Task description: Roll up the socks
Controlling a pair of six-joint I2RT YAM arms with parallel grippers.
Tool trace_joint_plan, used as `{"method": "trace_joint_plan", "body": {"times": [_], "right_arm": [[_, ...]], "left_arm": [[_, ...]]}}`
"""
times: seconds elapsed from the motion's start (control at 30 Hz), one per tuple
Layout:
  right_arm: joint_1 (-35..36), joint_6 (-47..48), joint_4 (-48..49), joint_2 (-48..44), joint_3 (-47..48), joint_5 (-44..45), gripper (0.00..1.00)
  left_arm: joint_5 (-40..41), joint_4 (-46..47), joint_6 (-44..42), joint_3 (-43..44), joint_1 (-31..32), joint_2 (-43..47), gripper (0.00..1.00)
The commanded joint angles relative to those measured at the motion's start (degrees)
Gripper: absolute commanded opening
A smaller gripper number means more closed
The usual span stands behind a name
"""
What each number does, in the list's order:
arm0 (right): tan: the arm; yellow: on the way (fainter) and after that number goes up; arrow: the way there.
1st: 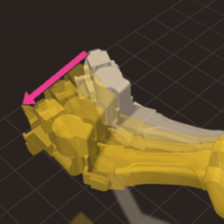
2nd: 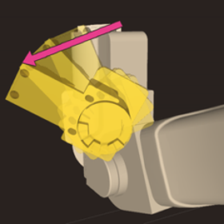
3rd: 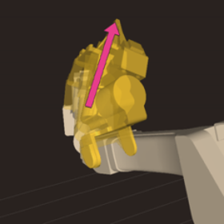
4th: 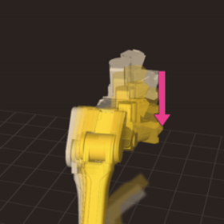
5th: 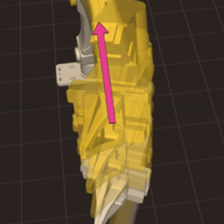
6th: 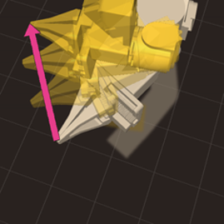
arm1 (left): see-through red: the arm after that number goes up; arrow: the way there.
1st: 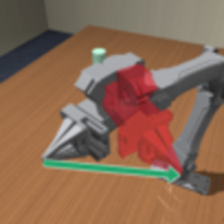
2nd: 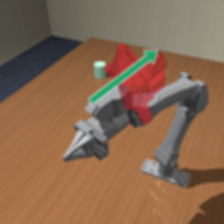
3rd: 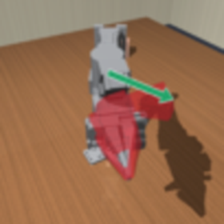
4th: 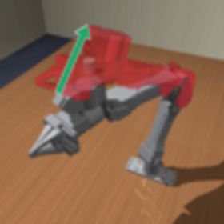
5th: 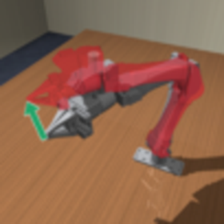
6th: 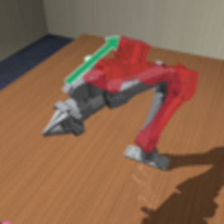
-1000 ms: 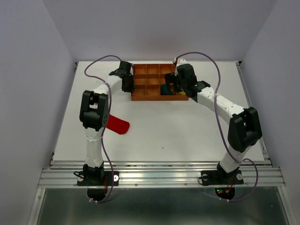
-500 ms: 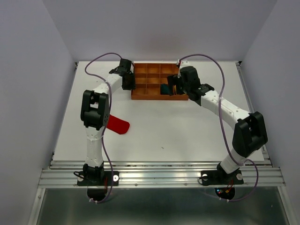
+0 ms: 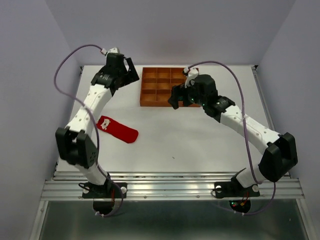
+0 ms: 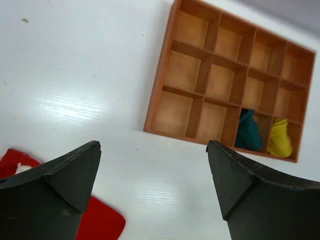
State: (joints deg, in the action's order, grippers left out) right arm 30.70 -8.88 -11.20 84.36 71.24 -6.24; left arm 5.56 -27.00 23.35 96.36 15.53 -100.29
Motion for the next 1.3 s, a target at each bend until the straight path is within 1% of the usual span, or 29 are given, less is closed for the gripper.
{"method": "trace_joint_plan", "body": {"times": [0.0, 0.03, 0.07, 0.1, 0.13, 0.2, 0.23, 0.27, 0.37, 0.43, 0.5, 0.53, 0.63, 0.73, 0.87, 1.07, 1.17, 1.2, 1.27], "right_arm": [[11.18, 1.15, 4.26, 0.80, -0.05, -8.79, 1.00], [13.23, 1.41, 4.95, 1.94, 0.04, -9.57, 1.00], [14.99, 1.24, 5.83, 4.47, 0.12, -12.10, 1.00], [16.40, 0.72, 6.97, 6.07, 0.21, -13.26, 1.00], [19.20, 0.36, 9.07, 9.39, 0.82, -15.36, 1.00], [21.76, -0.17, 9.88, 13.09, 2.75, -15.12, 1.00], [22.99, 0.18, 9.88, 14.94, 4.07, -15.03, 1.00], [25.09, 0.44, 9.80, 16.87, 5.38, -13.46, 1.00], [27.22, 1.59, 9.88, 25.91, 13.10, -11.08, 1.00], [27.74, 1.59, 10.06, 29.18, 15.84, -11.77, 1.00], [27.75, 0.71, 10.32, 32.26, 18.48, -12.65, 1.00], [27.75, 0.62, 10.50, 35.15, 20.67, -13.35, 1.00], [28.80, -0.52, 9.89, 39.81, 23.75, -14.59, 1.00], [28.80, -1.57, 9.19, 42.29, 25.08, -13.71, 1.00], [28.80, -2.10, 9.18, 43.79, 23.77, -12.48, 1.00], [28.80, -3.15, 8.74, 41.60, 15.34, -10.20, 1.00], [26.35, -4.38, 8.83, 38.00, 8.84, -9.05, 1.00], [25.65, -4.39, 8.74, 37.03, 7.35, -9.05, 1.00], [24.24, -4.21, 8.65, 33.87, 2.43, -8.62, 1.00]], "left_arm": [[11.21, -5.95, 15.80, -14.81, -0.41, 16.24, 0.99], [12.96, -6.82, 18.19, -18.88, -0.41, 18.96, 0.99], [12.81, -6.57, 19.96, -22.93, -0.41, 25.00, 0.99], [12.11, -5.87, 20.85, -30.97, -0.41, 28.19, 0.99], [10.62, -5.61, 21.99, -34.45, -0.41, 33.79, 0.99], [10.52, -7.44, 22.87, -40.60, -0.50, 39.00, 0.99], [12.44, -10.58, 23.57, -41.85, -0.50, 41.29, 0.99], [13.15, -11.83, 24.62, -42.82, -0.50, 45.75, 0.99], [15.61, -14.74, 24.11, -45.46, -0.50, 52.71, 0.99], [18.16, -16.32, 23.49, -44.86, -0.50, 54.41, 0.99], [19.74, -18.25, 23.32, -43.45, -0.67, 54.24, 0.99], [21.84, -20.43, 23.40, -41.62, -0.68, 53.80, 0.99], [24.14, -22.21, 23.32, -38.79, -0.85, 50.99, 0.99], [24.32, -21.52, 23.05, -37.47, -1.03, 48.70, 0.99], [22.57, -18.18, 22.79, -36.77, -1.29, 47.21, 0.99], [20.46, -12.73, 22.87, -37.73, -1.64, 44.75, 0.99], [19.40, -8.95, 24.28, -39.84, -1.73, 42.64, 0.99], [17.75, -6.16, 24.02, -40.97, -1.73, 41.94, 0.99], [15.54, -3.86, 23.93, -41.42, -1.73, 39.31, 0.99]]}}
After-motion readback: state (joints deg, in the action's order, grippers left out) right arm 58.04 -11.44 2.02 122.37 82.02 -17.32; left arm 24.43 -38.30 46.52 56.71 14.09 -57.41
